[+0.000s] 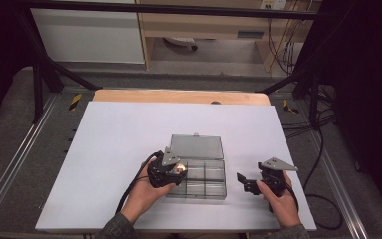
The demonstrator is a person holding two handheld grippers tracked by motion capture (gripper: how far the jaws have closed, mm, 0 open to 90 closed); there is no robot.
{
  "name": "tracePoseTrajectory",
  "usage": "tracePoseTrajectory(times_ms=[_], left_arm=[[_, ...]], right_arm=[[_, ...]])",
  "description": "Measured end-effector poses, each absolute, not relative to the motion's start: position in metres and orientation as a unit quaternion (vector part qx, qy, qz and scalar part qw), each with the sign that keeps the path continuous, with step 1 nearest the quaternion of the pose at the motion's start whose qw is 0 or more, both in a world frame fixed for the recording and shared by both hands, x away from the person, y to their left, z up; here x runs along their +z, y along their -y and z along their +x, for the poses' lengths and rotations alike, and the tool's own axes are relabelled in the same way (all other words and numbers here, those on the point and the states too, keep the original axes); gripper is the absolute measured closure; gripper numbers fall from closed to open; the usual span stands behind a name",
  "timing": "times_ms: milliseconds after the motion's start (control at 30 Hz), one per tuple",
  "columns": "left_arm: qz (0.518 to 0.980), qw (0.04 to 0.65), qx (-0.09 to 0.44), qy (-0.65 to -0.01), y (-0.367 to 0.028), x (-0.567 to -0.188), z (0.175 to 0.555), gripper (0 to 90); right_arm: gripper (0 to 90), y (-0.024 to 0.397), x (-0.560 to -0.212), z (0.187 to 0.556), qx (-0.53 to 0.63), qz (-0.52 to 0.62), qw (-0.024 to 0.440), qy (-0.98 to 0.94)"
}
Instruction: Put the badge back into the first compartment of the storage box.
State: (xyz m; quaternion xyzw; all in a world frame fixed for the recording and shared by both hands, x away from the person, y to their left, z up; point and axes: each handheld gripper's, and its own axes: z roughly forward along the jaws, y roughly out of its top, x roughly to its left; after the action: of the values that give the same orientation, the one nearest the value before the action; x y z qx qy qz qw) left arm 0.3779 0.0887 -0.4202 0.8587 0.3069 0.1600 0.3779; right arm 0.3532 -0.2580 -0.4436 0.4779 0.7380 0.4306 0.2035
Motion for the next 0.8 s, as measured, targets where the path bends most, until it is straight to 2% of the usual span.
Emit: tracePoseTrajectory(times_ms=[133,300,800], left_arm=[[0.850,0.393,0.159,-0.314,-0.090,-0.419,0.379,46.7],[0.839,0.402,0.176,-0.321,-0.094,-0.413,0.378,39.2],[0.808,0.413,0.199,-0.371,-0.125,-0.406,0.388,24.2]], right_arm=[[5.0,0.258,-0.443,0.353,0.431,0.477,0.203,-0.738],[5.1,0.257,-0.443,0.354,0.431,0.472,0.206,-0.741],[6.5,0.243,-0.446,0.365,0.410,0.451,0.207,-0.765]])
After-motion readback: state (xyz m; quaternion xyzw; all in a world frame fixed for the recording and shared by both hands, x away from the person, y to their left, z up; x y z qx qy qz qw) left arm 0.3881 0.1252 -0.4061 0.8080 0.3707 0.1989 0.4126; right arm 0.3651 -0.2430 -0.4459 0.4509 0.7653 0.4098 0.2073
